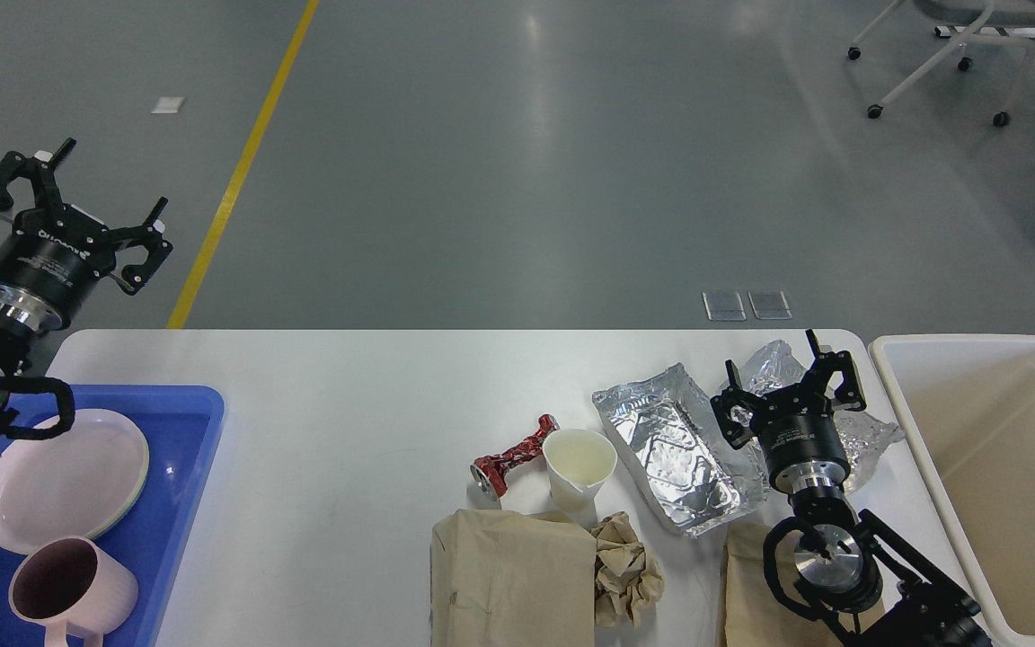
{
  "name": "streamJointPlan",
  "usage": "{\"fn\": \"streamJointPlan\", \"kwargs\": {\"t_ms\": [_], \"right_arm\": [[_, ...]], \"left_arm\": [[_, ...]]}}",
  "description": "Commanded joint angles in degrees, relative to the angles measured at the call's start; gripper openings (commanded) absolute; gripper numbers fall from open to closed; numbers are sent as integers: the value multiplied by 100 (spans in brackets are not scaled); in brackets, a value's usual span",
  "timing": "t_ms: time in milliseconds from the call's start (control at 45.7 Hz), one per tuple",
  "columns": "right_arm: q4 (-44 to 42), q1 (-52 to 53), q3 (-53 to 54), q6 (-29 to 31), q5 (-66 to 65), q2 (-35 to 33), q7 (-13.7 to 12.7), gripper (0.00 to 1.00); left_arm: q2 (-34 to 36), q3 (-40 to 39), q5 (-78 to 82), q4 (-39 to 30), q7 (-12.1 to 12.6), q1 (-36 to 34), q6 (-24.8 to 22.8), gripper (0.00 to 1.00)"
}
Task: Tidy desktop
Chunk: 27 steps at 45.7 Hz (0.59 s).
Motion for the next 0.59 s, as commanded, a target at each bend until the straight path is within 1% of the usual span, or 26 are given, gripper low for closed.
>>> {"fn": "streamJointPlan", "kwargs": {"t_ms": [0, 131, 241, 306, 394, 569], "right_arm": [[0, 0, 0, -5, -1, 2, 0, 100], [0, 0, 0, 4, -1, 2, 0, 100], [8, 0, 0, 4, -1, 2, 0, 100], [0, 0, 0, 4, -1, 2, 0, 100], [0, 0, 0, -5, -1, 2, 0, 100], [0, 0, 0, 4, -1, 2, 0, 100]], "left_arm": [[-689, -1314, 780, -11, -46, 744, 26, 96], [-1190, -2501, 1817, -11, -2, 1193, 26, 96], [-1533, -3064, 2188, -20, -2, 1421, 43, 96], [-1788, -3197, 2232, -142, -19, 1597, 70, 96], [-2105, -3346, 2267, -380, -28, 1816, 219, 96], [-2149, -3373, 2249, -450, -37, 1923, 272, 96]]}}
